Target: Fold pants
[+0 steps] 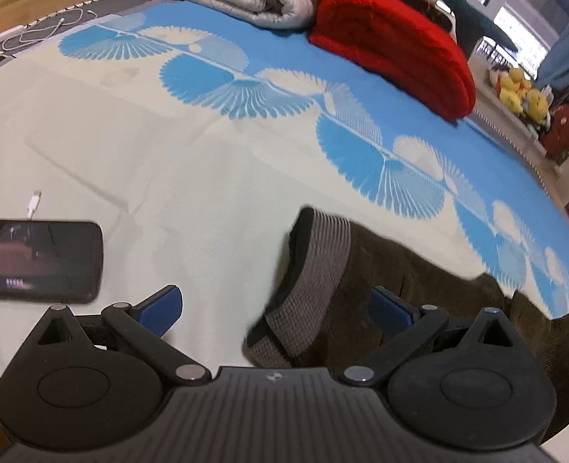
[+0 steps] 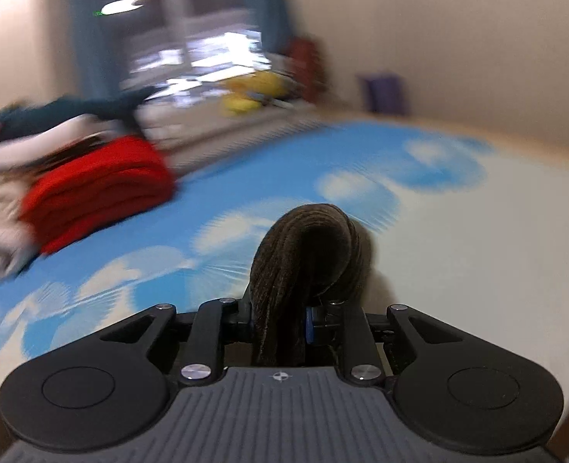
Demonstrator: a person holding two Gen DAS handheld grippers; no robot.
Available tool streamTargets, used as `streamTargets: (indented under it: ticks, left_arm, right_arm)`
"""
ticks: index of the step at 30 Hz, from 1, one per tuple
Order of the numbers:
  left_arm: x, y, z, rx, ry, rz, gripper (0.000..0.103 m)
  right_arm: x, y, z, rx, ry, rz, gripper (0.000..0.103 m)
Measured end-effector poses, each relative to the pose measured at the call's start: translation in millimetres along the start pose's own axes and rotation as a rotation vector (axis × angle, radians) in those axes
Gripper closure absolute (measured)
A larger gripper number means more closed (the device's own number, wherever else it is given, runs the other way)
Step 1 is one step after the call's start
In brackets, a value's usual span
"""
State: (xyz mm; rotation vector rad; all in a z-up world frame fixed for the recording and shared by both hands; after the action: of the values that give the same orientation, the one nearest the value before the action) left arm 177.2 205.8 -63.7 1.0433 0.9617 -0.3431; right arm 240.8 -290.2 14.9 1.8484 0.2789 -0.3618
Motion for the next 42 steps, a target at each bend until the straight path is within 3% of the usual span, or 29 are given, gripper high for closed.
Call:
streamTargets:
  ticks: [4,7,10,12,13,15,16,17,20,22,23,24,26,28,30,31,32,33,34,35,38,40,42]
  left_arm:
    - [2,12,-18,-0.076,-0.048,-0.011,0.0]
    - [2,17,-30,-0.13,-0.088,-0.022,0.0]
    - [2,15,-35,-0.16,-0.146,-0.045,0.0]
    - [6,6,-27,-0.144,-0.207,-0.1,0.0]
    - [7,1,-20,-0.118,-0.238,-0.128,0.0]
    - [9,-5,-11,-0.064,-0.245,-0.142,0.0]
    - [10,-7,-7,-0.041,-0.236,-0.144,0.0]
    - [12,-9,-4,-0.035,-0.235,-0.155,0.0]
    - [16,-14,4,-0.047,-0.272,-0.195,0.001]
    - [18,-18,7,-0.023,-0.251,-0.191,0.018]
    - [20,-19,8,-0.01,-0.236,-0.187,0.043]
    - [22,-21,9,-0.007,-0.23,-0.186,0.062]
    - [18,-22,10,-0.028,-0.25,-0.169,0.069]
    - [7,-17,14,-0.041,-0.286,-0.129,0.072]
    - [-10,-10,23,-0.039,-0.351,-0.072,0.073]
    - [-18,-7,27,-0.03,-0.381,-0.042,0.073]
    - [-26,-6,27,-0.022,-0.408,-0.02,0.075]
    - [-30,-8,25,-0.017,-0.422,-0.012,0.079]
    - [-30,-11,16,-0.023,-0.411,-0.009,0.079]
    - [-25,-16,2,-0.032,-0.372,-0.016,0.079]
    - [17,-39,-46,-0.046,-0.123,-0.136,0.08]
    - [25,-41,-62,-0.06,-0.056,-0.147,0.081]
    - [21,-36,-64,-0.065,-0.053,-0.117,0.081]
  right_arm:
    - [8,-7,-132,-0.293,0.189,0.023,0.081]
    - [-3,-46,-235,-0.502,0.395,0.042,0.081]
    - [-15,-138,-318,-0.713,0.667,-0.099,0.08]
    - [-14,-198,-338,-0.789,0.762,-0.236,0.079]
    - [-12,-220,-341,-0.8,0.768,-0.279,0.075]
    - [-21,-227,-343,-0.836,0.757,-0.184,0.05]
    - [-26,-227,-342,-0.807,0.814,-0.212,0.032]
    - [-32,-224,-339,-0.765,0.872,-0.247,0.029]
    - [-47,-202,-315,-0.7,0.924,-0.274,0.027]
    - [-50,-188,-291,-0.661,0.88,-0.296,0.026]
    - [-49,-177,-271,-0.622,0.846,-0.306,0.026]
    - [-47,-169,-260,-0.585,0.816,-0.302,0.027]
    - [-39,-146,-228,-0.486,0.736,-0.28,0.027]
    - [-28,-134,-211,-0.421,0.682,-0.275,0.03]
    - [-12,-131,-206,-0.366,0.692,-0.31,0.032]
    - [-10,-135,-214,-0.35,0.731,-0.338,0.041]
    - [-8,-144,-219,-0.356,0.761,-0.365,0.071]
    - [-8,-154,-227,-0.373,0.783,-0.398,0.088]
    - [-5,-161,-231,-0.405,0.756,-0.435,0.09]
    - [-3,-165,-233,-0.42,0.744,-0.44,0.09]
    - [-23,-176,-233,-0.504,0.771,-0.399,0.09]
    - [-33,-186,-234,-0.626,0.804,-0.342,0.09]
    - [-38,-192,-236,-0.72,0.79,-0.278,0.09]
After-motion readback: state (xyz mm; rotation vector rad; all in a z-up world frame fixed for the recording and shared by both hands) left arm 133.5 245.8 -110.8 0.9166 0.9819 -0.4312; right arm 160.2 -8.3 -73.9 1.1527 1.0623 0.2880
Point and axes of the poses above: each gripper's, at about its wrist camera, not at the fingertips, and x roughly the way its jaws point, z to its right, y to its top, the point moved 10 cm from there along x, roughly the way its jaws point, and after that the axes turned 10 degrees about y, right-handed, at the moved point
